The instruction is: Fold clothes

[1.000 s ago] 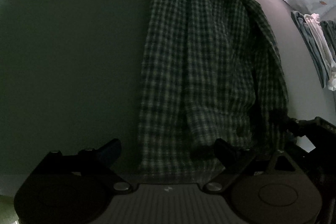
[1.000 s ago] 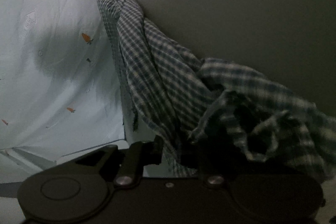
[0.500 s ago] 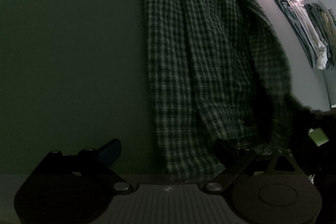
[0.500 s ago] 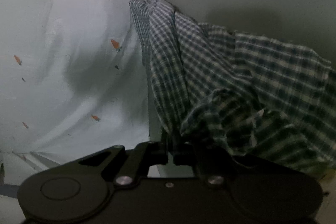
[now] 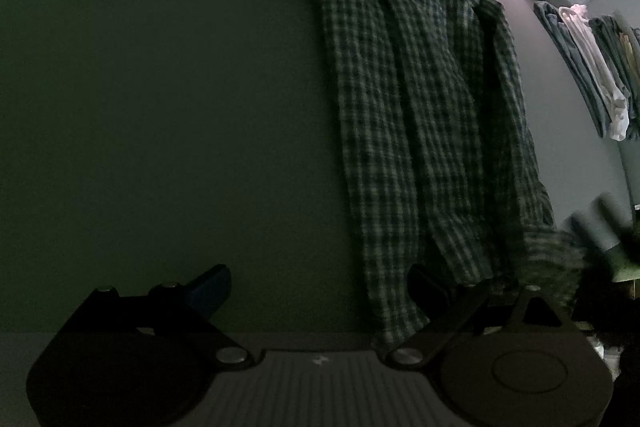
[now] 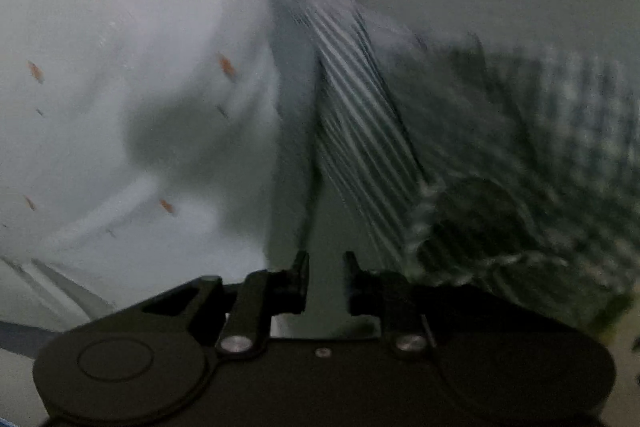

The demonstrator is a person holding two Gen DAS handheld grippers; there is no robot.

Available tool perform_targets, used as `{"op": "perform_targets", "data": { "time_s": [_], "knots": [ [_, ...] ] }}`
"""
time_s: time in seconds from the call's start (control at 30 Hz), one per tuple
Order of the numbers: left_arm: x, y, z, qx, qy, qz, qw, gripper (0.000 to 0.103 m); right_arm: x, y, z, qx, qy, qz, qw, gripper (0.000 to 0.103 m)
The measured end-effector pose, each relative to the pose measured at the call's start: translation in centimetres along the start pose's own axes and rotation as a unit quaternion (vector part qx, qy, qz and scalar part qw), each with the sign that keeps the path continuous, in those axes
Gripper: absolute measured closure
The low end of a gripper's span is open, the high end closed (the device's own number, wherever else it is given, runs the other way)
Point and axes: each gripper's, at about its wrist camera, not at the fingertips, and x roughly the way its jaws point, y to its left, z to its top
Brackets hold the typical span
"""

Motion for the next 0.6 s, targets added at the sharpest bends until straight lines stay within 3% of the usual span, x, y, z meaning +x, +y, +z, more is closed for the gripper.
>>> {"op": "perform_targets", "data": {
  "time_s": [0.1, 0.23, 0.33, 0.47, 0.53, 0.6],
  "knots": [
    [0.0, 0.7, -0.1, -0.008, -0.001, -0.002, 1.0, 0.009, -1.3, -0.5, 1.4, 0.02, -0.054, 0.019, 0.998, 0.085],
    [-0.1, 1.4, -0.2, -0.021, -0.005, -0.007, 0.9997, 0.009, -0.3, -2.2, 2.2, 0.061, -0.067, -0.032, 0.995, 0.087],
    [-0.3, 1.8, -0.1, -0.031, -0.009, -0.006, 0.9995, 0.009, 0.8, -3.6, 1.6, 0.072, -0.01, -0.095, 0.993, 0.088],
    [-0.6, 2.4, 0.7, -0.047, -0.022, -0.007, 0.9986, 0.009, 4.0, -3.0, -0.8, 0.028, 0.101, -0.162, 0.981, 0.088],
    [-1.0, 2.9, 1.5, -0.064, -0.035, -0.002, 0.9973, 0.009, 5.0, -1.4, -0.9, -0.009, 0.119, -0.162, 0.98, 0.088],
    [-1.6, 3.7, 2.5, -0.083, -0.056, 0.007, 0.9949, 0.009, 5.2, 0.6, 0.5, -0.036, 0.104, -0.137, 0.984, 0.087]
  ]
}}
